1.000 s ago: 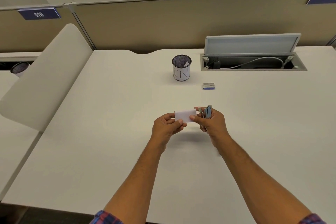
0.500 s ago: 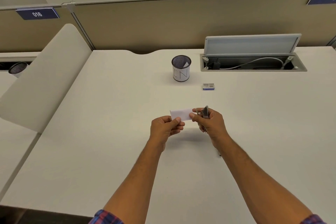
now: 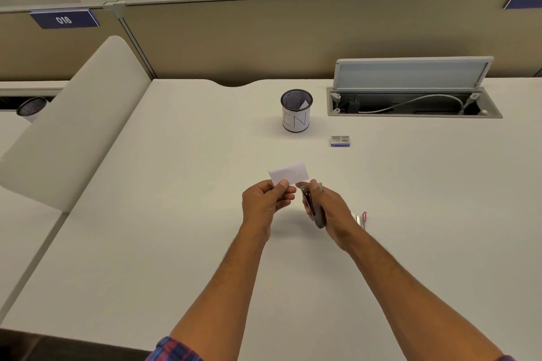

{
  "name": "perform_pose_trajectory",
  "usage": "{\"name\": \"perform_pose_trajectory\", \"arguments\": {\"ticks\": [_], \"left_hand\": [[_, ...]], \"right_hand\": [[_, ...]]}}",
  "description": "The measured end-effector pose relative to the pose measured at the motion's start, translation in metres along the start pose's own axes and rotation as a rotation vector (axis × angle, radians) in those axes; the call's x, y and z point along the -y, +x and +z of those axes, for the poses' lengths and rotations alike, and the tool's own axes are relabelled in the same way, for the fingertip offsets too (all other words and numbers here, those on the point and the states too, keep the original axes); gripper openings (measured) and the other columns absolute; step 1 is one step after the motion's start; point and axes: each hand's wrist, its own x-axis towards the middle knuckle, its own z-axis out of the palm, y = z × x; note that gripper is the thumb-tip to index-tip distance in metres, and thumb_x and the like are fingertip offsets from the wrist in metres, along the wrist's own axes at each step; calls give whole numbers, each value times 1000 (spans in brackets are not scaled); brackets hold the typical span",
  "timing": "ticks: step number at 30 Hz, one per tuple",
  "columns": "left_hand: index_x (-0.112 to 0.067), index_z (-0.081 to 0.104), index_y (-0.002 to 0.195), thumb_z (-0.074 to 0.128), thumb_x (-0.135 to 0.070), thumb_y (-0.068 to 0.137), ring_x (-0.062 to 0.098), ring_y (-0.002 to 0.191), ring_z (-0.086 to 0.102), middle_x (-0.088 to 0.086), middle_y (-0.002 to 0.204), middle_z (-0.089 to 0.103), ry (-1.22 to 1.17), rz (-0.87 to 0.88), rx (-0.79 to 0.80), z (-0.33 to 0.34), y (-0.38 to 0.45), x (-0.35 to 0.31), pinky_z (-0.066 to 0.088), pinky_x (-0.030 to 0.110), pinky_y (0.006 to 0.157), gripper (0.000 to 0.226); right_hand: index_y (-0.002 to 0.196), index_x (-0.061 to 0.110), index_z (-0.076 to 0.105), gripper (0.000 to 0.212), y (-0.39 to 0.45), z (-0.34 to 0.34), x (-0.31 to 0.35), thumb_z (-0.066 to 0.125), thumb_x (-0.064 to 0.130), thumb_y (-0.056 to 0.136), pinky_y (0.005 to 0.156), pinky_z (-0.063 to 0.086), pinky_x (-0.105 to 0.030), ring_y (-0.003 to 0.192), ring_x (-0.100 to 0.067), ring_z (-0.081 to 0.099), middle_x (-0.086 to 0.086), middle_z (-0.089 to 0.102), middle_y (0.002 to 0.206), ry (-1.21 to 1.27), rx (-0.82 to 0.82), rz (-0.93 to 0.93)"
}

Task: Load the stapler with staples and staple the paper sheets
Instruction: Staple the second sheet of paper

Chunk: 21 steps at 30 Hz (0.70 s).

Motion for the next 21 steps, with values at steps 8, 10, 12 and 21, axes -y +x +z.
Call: {"name": "perform_pose_trajectory", "arguments": {"ticks": [8, 10, 12, 21], "left_hand": [[0, 77, 95, 74, -14, 91, 21, 74, 74, 17, 88, 78, -1, -7, -7, 1, 0, 2, 60, 26, 70, 14], [1, 76, 96, 74, -14, 91, 21, 73, 73, 17, 87, 78, -1, -5, -10, 2, 0, 1, 60, 27, 70, 16], [1, 76, 95, 74, -13, 91, 21, 73, 73, 17, 87, 78, 4, 2, -7, 3, 0, 1, 60, 27, 69, 15], [-6, 78, 91, 76, -15, 90, 18, 69, 75, 11, 80, 79, 143, 92, -30, 10, -5, 1, 61, 27, 67, 10]], "right_hand": [[113, 20, 76, 54, 2, 4, -7, 44, 61, 98, 65, 45, -32, 70, -17, 55, -4, 64, 82, 264, 4, 73], [109, 12, 73, 57, 3, 3, -7, 46, 61, 98, 67, 45, -34, 70, -17, 54, -3, 63, 81, 191, 5, 15], [106, 10, 70, 61, 3, 3, -6, 53, 67, 93, 67, 44, -33, 70, -16, 55, -2, 64, 79, 126, -1, -26], [106, 19, 78, 54, 0, 10, -5, 70, 68, 83, 74, 54, -29, 84, -13, 67, -7, 77, 98, 59, -38, -132]]}}
